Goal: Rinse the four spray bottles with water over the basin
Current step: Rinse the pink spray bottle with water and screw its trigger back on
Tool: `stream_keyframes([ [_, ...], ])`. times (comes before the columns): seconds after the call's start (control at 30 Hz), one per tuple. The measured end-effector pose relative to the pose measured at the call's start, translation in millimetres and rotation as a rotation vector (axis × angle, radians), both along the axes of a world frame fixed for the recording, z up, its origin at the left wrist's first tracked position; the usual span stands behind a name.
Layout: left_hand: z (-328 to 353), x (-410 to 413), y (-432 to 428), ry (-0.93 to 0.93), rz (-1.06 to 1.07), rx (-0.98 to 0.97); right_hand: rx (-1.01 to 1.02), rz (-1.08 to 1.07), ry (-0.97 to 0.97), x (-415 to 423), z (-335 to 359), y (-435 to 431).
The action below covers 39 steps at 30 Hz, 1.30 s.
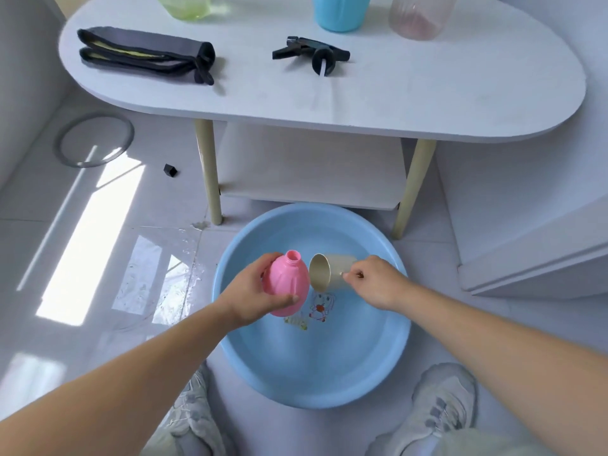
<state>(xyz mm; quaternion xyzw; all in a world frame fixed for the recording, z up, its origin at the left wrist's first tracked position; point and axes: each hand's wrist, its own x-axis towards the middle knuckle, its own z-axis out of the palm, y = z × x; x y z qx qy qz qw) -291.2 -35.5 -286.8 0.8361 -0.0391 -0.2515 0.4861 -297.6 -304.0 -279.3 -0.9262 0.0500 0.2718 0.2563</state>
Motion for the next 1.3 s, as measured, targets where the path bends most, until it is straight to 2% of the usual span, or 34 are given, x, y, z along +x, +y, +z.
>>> stream_keyframes([
  [0.3,-18,-1,3,0.012,-0.033,0.022,-0.088,0.128,0.033,-4,-22,-4],
  [0.77,-26,0,3,0.023,-0.051,0.04,-0.035,0.055,0.069,-4,-41,-11],
  [1.03,-29,-1,6,0.02,-0.041,0.03,0.181,-0.195,0.114,-3,-33,-13],
  [1.3,-20,-3,6,0.007,0.006,-0.024,0.461,-0.416,0.056,-9,-14,-25],
])
